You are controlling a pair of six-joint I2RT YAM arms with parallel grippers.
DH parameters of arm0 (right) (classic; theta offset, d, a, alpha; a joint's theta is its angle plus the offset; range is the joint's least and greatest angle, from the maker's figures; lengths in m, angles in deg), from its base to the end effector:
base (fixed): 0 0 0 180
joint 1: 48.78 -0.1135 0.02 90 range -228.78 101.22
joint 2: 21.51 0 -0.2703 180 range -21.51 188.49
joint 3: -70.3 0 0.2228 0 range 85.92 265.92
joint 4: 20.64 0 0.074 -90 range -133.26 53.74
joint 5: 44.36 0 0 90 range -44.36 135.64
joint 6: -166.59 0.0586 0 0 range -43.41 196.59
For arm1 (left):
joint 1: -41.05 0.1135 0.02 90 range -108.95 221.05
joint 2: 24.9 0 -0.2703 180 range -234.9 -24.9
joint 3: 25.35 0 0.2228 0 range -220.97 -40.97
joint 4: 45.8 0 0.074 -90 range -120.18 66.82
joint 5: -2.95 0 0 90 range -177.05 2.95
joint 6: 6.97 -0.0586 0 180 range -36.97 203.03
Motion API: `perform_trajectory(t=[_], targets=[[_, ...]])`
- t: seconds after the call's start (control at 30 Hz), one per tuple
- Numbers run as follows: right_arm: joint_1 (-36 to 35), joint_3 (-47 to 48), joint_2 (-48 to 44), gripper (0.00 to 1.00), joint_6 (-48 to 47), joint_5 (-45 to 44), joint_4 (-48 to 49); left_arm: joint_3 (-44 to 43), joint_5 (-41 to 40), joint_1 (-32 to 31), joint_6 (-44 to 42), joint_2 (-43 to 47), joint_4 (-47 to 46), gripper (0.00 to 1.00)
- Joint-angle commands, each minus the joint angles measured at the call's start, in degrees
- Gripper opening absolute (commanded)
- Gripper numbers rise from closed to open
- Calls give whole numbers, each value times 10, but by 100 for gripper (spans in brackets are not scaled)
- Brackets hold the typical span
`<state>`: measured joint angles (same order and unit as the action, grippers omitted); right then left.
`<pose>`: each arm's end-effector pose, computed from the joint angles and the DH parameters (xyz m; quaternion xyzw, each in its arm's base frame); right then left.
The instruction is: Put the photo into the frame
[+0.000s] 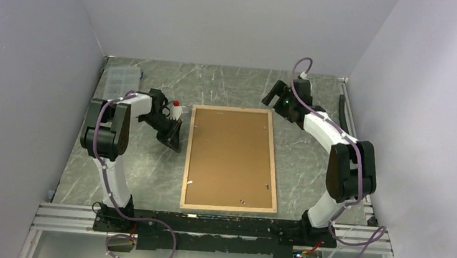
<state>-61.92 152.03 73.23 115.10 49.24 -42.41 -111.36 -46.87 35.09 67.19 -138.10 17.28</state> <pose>0.3578 0.0873 0.2571 0.1803 0.8673 0.2268 0.4048 0.3184 -0.0713 0.1414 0.1768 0.9224 -0.3424 0.0274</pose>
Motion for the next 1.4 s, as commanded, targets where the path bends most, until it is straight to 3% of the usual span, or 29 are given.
perform_trajectory(t=[0.0,0.27,0.57,0.73,0.87,1.1,1.23,1.37], targets=[[2,7,52,100,-19,-13,-59,27,-43,-18,-67,65,14,17],[2,32,117,100,16,1,-35,55,-69,-57,-106,115,40,16],[-15,106,191,100,42,53,-30,97,-92,-94,-108,92,-4,15],[-64,246,290,100,47,42,-96,84,-74,-117,-90,73,-10,14],[-96,347,363,100,75,73,-107,78,-60,-128,-78,64,-14,14],[-155,602,495,100,82,153,-182,62,-28,-165,-58,52,-14,15],[-146,610,485,100,62,146,-187,38,26,-197,-89,48,48,23],[-102,547,400,100,36,118,-171,23,21,-204,-140,86,119,29]])
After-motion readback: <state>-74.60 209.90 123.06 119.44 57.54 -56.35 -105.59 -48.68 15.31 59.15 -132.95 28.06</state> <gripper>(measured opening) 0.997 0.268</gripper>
